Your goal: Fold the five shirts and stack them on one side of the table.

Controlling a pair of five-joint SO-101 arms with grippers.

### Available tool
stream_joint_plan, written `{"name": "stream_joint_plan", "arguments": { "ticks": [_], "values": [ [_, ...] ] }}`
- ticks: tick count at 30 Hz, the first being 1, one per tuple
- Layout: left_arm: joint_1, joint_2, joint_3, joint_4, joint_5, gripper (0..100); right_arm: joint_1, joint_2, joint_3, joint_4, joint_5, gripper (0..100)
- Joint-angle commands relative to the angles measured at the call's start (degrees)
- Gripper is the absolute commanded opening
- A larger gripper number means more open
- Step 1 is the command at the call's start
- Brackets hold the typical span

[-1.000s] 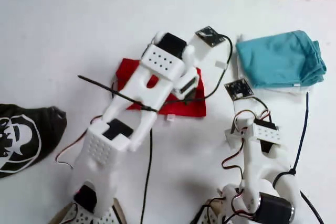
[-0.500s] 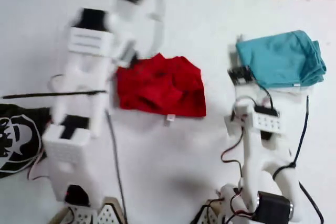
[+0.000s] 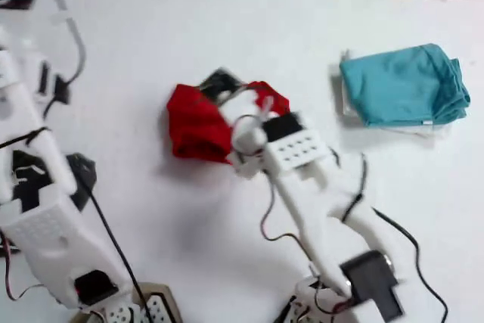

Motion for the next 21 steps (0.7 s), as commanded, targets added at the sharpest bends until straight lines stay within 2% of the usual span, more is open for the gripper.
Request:
{"name": "stream_joint_plan", "arguments": {
  "ticks": [1,10,12,15,17,21],
  "values": [
    [-3.16,-3.25,1.01,-1.23,-1.76,23,-3.47,4.88,-4.92,0.57,-0.44,27.9],
    [-5.36,-3.34,11.56,-7.38,-1.93,23,-0.57,18.77,-16.09,0.13,-0.35,26.8],
    [-5.36,-3.34,12.44,-7.74,-1.85,23,1.71,21.32,-19.87,0.48,-0.35,19.8],
    [-5.36,-3.43,12.53,-7.91,-1.85,23,4.79,22.73,-23.82,1.54,-0.44,1.6],
    [-5.36,-3.6,12.53,-7.91,-1.85,23,6.2,22.73,-26.02,3.47,-0.44,4.2],
    [-5.27,-3.43,12.53,-7.91,-1.85,23,8.13,22.73,-31.74,8.31,-0.09,2.2]
  ]
}}
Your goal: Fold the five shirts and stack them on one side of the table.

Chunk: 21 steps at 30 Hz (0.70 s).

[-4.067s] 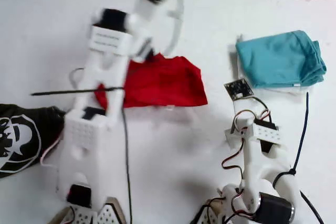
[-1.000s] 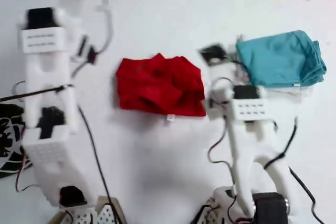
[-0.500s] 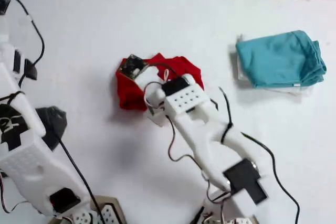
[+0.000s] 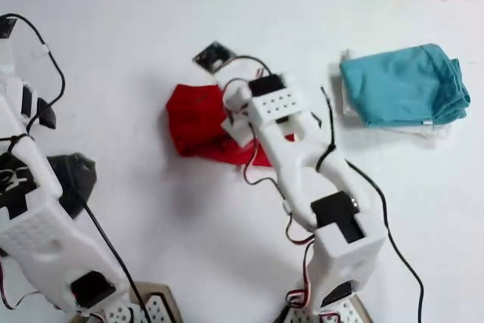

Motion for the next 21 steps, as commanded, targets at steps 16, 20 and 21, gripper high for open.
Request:
{"name": "stream_joint_plan", "arguments": {
  "ticks": [16,20,21],
  "values": [
    [0.0,-3.69,-0.22,-2.46,0.0,23,0.57,-3.82,-18.2,29.85,5.54,1.9],
    [0.53,-3.78,-0.22,-2.46,0.09,23,-0.4,-5.23,-9.23,29.23,8.79,1.9],
    [0.53,-3.78,-0.22,-2.46,0.09,23,-1.1,-5.76,-7.12,28.7,9.32,1.9]
  ]
}}
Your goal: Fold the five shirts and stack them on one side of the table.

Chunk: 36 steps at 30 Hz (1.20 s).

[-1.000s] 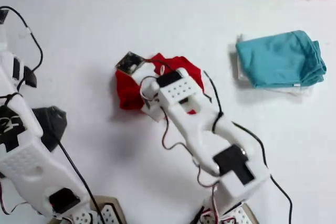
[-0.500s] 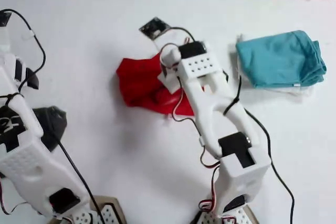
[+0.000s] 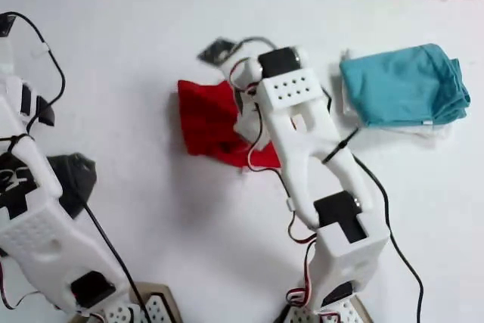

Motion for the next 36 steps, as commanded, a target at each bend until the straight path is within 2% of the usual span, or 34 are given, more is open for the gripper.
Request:
{"name": "stream_joint_plan", "arguments": {
  "ticks": [1,8,12,17,20,24,31,36],
  "values": [
    [0.53,-3.78,-0.22,-0.88,0.09,23,-2.15,-5.76,6.15,-0.4,2.55,1.9],
    [0.53,-3.78,-0.22,-0.88,0.09,23,-3.91,-11.21,15.91,-12.26,2.46,1.9],
    [0.53,-3.78,-0.22,-0.88,0.0,23,-4.79,-11.65,19.34,-13.05,2.9,3.1],
    [0.53,-3.43,-0.22,-0.88,-0.09,23,-4.53,-15.52,19.52,-11.82,2.9,17.7],
    [0.53,-3.34,-0.22,-0.88,-0.09,23,-1.8,-21.67,15.91,-11.91,2.9,18.3],
    [0.53,-3.34,-0.22,-1.76,-0.09,23,5.23,-25.71,12.48,-15.6,2.46,18.4],
    [1.32,-3.34,-0.22,-2.02,0.0,23,10.86,-13.67,15.82,-24.04,2.02,18.7],
    [2.02,-3.43,-0.13,-2.02,0.0,23,8.48,-4.09,12.57,-24.31,1.76,18.7]
  ]
}}
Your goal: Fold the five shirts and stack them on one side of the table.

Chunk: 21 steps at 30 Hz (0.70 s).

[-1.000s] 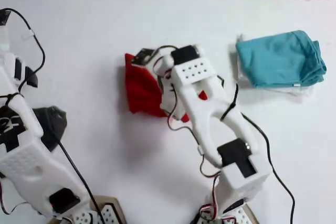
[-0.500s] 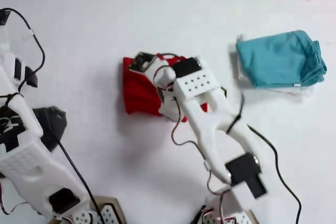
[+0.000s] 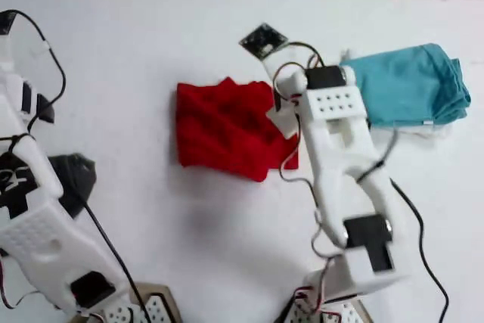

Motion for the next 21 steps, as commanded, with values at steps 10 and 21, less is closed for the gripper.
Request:
{"name": "stream_joint_plan", "arguments": {
  "ticks": [10,21],
  "values": [
    [1.23,-3.34,-0.22,-0.7,0.09,23,-2.59,12.0,-8.97,1.54,-0.26,18.8],
    [1.23,-3.43,-0.22,-0.35,0.09,23,0.66,23.34,-22.07,1.8,-0.18,9.5]
  ]
}}
